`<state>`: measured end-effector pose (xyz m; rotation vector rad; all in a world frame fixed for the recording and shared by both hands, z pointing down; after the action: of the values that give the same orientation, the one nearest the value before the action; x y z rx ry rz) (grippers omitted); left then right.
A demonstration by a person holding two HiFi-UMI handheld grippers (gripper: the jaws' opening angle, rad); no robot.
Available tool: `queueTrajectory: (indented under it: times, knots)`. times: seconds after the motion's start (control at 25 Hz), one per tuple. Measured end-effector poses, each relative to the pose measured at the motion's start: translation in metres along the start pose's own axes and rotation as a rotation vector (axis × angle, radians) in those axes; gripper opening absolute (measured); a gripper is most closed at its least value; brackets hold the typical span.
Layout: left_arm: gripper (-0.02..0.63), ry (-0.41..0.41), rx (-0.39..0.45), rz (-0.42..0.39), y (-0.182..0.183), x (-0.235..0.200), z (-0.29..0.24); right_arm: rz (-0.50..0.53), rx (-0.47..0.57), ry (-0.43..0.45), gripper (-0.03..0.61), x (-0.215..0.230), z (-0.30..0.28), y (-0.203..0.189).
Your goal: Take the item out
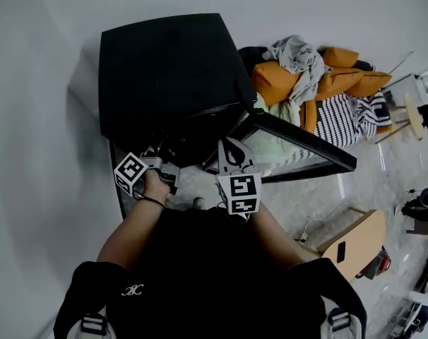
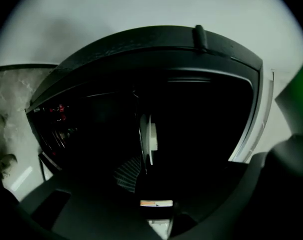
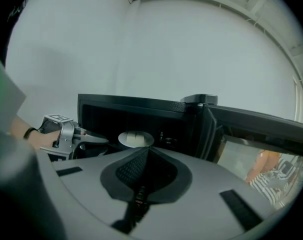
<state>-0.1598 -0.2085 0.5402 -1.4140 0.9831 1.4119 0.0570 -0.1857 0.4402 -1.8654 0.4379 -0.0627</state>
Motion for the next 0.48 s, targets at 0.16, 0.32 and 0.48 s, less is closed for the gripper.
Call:
queueTrajectory:
  times: [0.16,0.32,0.48]
  knots:
    - [0.094,0.026,0.025,0.000,0.005,-0.010,-0.006,-0.003,-0.008,-0.023,0.008,0.008,0.003,-0.006]
    - [0.092,0.057,0.029,-0.012,0.004,-0.015,-0.010,0.005,-0.010,-0.017,0.008,0.009,0.006,-0.008]
    - [0.092,0.064,0.040,-0.011,0.006,-0.016,-0.015,-0.003,-0.015,-0.018,0.008,0.010,0.008,-0.008]
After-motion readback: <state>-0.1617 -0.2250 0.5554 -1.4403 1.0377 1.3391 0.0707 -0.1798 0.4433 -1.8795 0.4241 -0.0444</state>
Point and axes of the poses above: the fingertips, and each gripper's own axes: z backward along the fingers, x to its right, y out of its top, the point moved 6 cm from there along z, backward along the fingers, and after that the axes turned 10 degrees about -y, right-handed, at the moved point
